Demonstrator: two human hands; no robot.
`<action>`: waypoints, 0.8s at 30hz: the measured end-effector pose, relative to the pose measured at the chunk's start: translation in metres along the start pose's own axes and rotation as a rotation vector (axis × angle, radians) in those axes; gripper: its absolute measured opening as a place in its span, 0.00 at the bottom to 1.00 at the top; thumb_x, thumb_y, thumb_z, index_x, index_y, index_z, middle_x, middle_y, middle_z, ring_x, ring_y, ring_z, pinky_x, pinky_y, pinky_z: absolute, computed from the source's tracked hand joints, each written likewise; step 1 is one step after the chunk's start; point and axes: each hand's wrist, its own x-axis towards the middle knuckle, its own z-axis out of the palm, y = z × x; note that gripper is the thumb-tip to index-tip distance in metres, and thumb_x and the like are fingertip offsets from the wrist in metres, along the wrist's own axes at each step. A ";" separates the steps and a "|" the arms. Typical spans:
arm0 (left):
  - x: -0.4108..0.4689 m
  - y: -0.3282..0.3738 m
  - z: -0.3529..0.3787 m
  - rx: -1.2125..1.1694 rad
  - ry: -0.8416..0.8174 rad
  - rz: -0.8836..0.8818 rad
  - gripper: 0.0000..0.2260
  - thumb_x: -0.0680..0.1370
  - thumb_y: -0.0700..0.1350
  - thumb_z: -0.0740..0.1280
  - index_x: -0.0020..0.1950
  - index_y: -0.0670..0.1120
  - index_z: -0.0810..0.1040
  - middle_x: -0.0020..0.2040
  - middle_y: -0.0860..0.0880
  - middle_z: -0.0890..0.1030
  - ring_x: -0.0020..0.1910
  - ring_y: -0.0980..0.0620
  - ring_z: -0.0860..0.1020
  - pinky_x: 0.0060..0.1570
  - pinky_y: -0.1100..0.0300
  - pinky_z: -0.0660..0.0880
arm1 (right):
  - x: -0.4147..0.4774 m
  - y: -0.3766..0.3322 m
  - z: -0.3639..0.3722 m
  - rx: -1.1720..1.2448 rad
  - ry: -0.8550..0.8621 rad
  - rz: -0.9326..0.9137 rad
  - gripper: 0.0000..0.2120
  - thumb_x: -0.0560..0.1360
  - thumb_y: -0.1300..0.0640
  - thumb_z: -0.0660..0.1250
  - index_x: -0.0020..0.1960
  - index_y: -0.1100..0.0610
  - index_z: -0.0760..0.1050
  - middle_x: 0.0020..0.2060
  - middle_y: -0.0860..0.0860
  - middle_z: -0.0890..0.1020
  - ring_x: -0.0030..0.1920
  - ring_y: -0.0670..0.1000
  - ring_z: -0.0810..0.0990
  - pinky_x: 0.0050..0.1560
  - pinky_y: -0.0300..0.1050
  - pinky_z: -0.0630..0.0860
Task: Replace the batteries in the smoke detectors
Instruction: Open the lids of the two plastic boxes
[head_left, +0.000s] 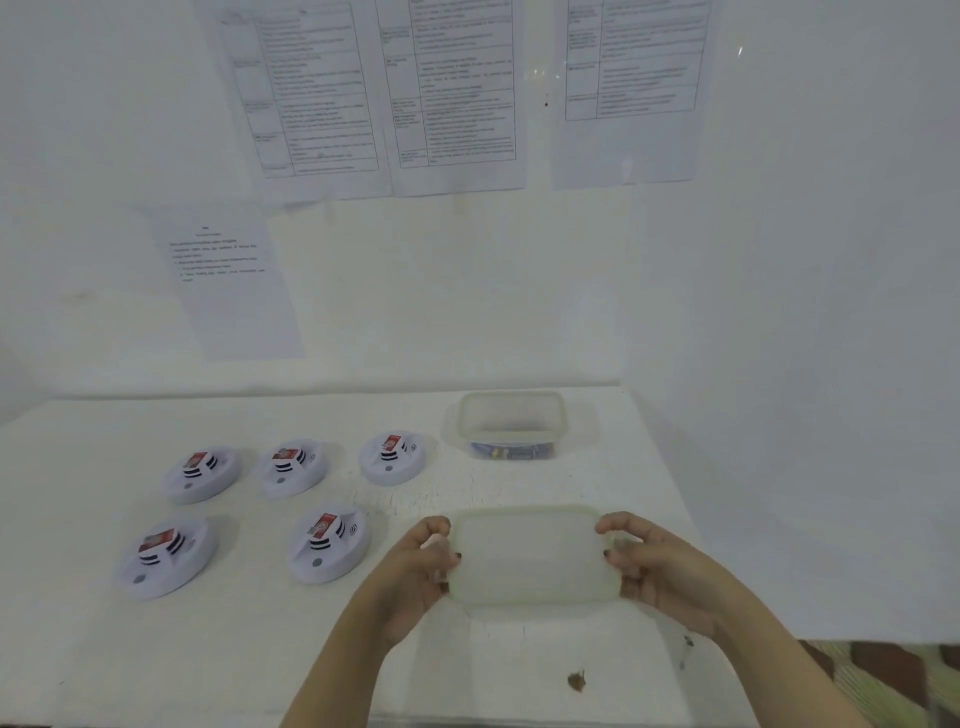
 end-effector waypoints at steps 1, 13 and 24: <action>-0.001 -0.001 0.000 0.028 -0.009 0.024 0.16 0.62 0.31 0.66 0.47 0.44 0.72 0.41 0.45 0.80 0.35 0.50 0.78 0.33 0.59 0.75 | -0.002 0.000 -0.001 -0.036 -0.023 0.012 0.18 0.62 0.67 0.72 0.51 0.59 0.75 0.35 0.55 0.74 0.33 0.49 0.74 0.41 0.46 0.72; -0.013 -0.003 0.012 0.470 -0.071 -0.010 0.18 0.65 0.44 0.70 0.55 0.50 0.77 0.51 0.46 0.84 0.43 0.50 0.79 0.42 0.59 0.74 | -0.008 -0.007 0.030 -0.520 0.305 0.064 0.12 0.80 0.53 0.61 0.62 0.54 0.68 0.35 0.59 0.82 0.30 0.57 0.82 0.32 0.46 0.80; -0.019 -0.014 0.020 0.296 -0.046 -0.011 0.19 0.66 0.38 0.67 0.56 0.48 0.77 0.48 0.43 0.82 0.44 0.47 0.79 0.46 0.55 0.75 | -0.006 0.015 0.032 -0.226 0.115 -0.078 0.24 0.72 0.66 0.69 0.63 0.48 0.69 0.47 0.62 0.78 0.47 0.58 0.80 0.48 0.47 0.78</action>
